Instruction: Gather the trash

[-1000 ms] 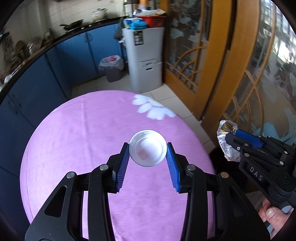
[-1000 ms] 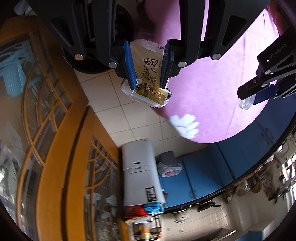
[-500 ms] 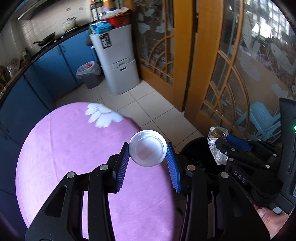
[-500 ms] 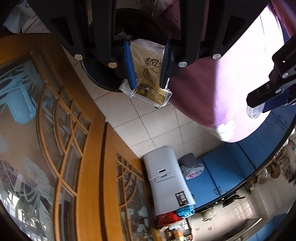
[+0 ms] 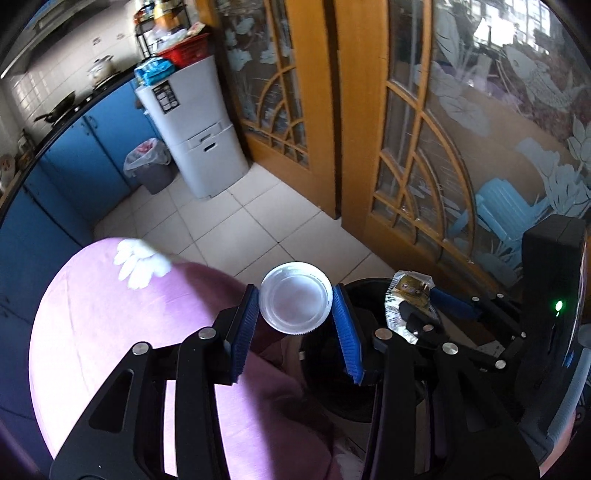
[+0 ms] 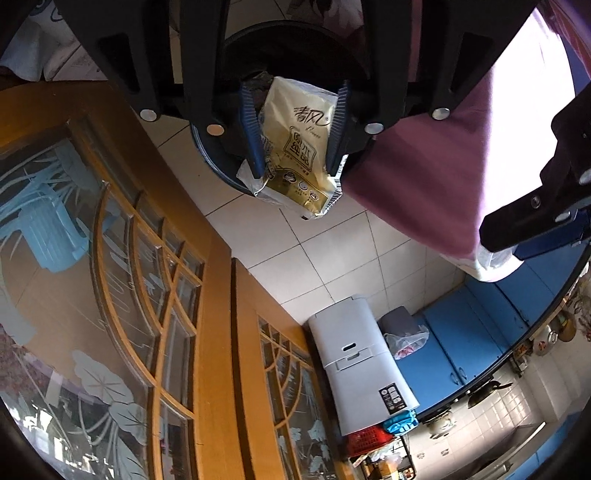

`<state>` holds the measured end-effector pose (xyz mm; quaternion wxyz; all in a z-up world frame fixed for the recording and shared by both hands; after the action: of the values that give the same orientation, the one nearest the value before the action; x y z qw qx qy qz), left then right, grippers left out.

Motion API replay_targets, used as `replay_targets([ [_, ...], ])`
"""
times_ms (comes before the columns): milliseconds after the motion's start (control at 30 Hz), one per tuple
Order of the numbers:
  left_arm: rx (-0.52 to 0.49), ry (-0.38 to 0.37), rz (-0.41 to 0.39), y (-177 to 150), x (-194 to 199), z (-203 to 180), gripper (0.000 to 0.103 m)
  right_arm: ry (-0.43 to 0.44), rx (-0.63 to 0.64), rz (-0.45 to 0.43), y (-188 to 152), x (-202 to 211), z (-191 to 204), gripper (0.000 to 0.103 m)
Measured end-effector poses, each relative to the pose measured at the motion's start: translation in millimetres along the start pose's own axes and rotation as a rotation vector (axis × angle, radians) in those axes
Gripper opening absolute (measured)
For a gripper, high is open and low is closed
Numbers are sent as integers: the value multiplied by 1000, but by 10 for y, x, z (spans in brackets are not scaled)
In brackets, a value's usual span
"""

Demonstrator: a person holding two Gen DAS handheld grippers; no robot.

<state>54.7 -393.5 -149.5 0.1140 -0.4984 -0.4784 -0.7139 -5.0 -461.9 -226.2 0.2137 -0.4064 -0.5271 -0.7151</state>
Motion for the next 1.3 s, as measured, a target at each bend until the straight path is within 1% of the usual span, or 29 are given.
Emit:
replay_targets([
  [33,-2,1,-4,15,-3,-43,69,-2,-3,-1,-13,4,-26,51],
  [67,0,6,-13,32,-1,-79,78,-4,-5,-1,-17,2,-40,75],
  [100,3,10,-26,50,8,-101,96,1,-7,-3,-21,1,-62,86],
  [133,9,14,-46,65,29,-123,99,8,-14,-7,-32,8,-95,91],
  [167,10,10,-50,82,32,-136,99,4,-14,-7,-34,10,-105,91],
  [233,3,11,-29,95,-12,-158,99,-5,-14,0,-51,-4,-130,91],
  [300,9,17,-3,95,-71,-149,99,-8,-19,2,-65,-19,-155,91],
  [433,17,41,15,76,-136,-106,99,-19,-33,2,-77,-26,-193,91],
  [533,9,59,6,59,-133,-93,99,-26,-45,0,-73,-23,-240,91],
  [800,10,34,11,46,-106,-99,99,-40,-49,-4,-62,8,-256,91],
  [1300,7,36,-1,39,-48,-108,99,-40,-45,-9,-33,32,-231,91],
])
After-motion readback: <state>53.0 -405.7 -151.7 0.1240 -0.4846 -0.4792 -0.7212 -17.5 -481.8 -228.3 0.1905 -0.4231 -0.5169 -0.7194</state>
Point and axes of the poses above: each gripper's, at about its wrist camera, not at the fingertips, and x roughly against the way its jaws point, z to its left, y to its top, the point moved 3 cm from there along -x, roughly the way its jaws point, and after that the axes turned 9 degrees about x, right-handed, at the moved point
